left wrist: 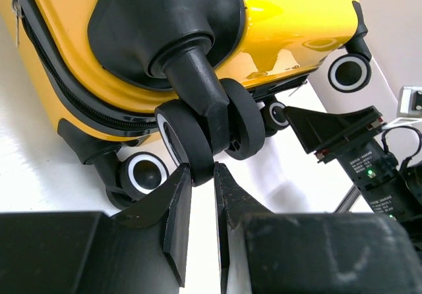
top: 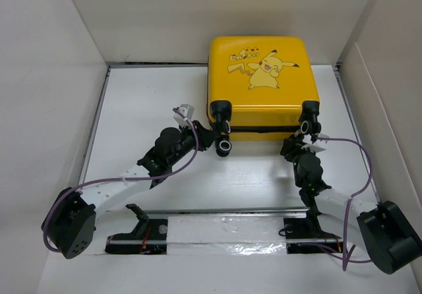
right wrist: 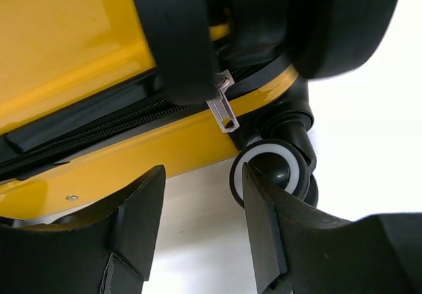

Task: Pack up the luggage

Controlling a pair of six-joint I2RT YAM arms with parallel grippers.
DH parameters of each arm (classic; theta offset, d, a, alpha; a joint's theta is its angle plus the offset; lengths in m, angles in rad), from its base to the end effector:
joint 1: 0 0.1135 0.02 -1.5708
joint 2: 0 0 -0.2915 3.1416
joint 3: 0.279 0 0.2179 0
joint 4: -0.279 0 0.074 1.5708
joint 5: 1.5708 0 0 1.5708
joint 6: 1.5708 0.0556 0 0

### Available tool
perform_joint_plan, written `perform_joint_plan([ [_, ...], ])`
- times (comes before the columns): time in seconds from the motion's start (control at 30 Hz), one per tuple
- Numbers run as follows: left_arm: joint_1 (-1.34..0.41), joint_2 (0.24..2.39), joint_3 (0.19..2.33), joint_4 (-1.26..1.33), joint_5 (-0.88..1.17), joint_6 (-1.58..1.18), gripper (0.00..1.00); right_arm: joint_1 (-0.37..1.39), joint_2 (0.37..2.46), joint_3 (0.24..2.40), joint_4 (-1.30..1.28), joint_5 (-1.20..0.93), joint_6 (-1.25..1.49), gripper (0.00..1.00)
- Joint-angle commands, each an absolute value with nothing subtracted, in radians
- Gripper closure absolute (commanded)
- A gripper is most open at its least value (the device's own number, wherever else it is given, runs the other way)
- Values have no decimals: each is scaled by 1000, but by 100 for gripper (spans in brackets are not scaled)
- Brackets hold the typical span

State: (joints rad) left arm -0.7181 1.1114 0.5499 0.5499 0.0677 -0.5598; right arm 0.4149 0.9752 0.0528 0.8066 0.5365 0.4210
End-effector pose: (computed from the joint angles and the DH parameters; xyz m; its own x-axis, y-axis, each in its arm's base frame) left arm 0.1703 -0.1538 0.3125 -0.3830 -0.3689 -0.8469 0.5948 0.6030 -0.5316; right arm 0.1504 0.0352 0.2100 -0.0482 0.3626 -0.9307 0.1511 0.9237 0.3520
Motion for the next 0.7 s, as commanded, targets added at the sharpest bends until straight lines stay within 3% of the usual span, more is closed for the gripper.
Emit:
perform_joint_plan([
  [0.0, -729, 1029, 565, 729, 160, -545, 100, 400, 1012, 116, 947, 548, 370, 44],
  [0.27, -729, 1025, 542, 733, 156, -525, 100, 348, 1137, 195, 1140, 519, 144, 53],
  [0.37, -729, 1031, 540, 736, 158, -523, 100, 310, 1216, 216, 1221, 430, 94, 65],
  [0.4, -729, 1032, 538, 736, 158, -520, 100, 310, 1264, 218, 1294, 419, 86, 83],
  [0.5, -729, 1031, 535, 735, 150, -515, 100, 310, 1301, 215, 1356, 367, 61, 97],
  [0.67, -729, 1048, 541, 736, 161, -514, 100, 333, 1296, 196, 1341, 250, 110, 100],
])
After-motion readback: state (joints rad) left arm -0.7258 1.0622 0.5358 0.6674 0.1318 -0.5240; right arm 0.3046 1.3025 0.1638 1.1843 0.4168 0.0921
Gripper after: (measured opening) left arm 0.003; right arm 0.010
